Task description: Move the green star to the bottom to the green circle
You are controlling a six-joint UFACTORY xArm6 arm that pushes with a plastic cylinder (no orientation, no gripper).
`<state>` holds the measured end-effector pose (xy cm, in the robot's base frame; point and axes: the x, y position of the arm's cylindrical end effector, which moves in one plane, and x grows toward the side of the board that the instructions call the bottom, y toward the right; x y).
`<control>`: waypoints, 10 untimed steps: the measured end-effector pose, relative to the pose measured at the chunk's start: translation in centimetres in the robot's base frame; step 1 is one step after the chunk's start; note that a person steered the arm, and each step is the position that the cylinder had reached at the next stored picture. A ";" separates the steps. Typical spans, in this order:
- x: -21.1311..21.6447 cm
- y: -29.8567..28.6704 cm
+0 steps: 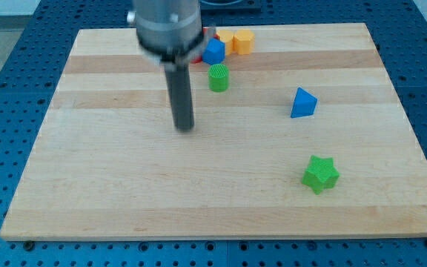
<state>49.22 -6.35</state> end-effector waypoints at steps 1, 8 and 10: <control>12.0 3.4; 0.3 8.0; -5.2 5.0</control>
<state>43.98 -1.38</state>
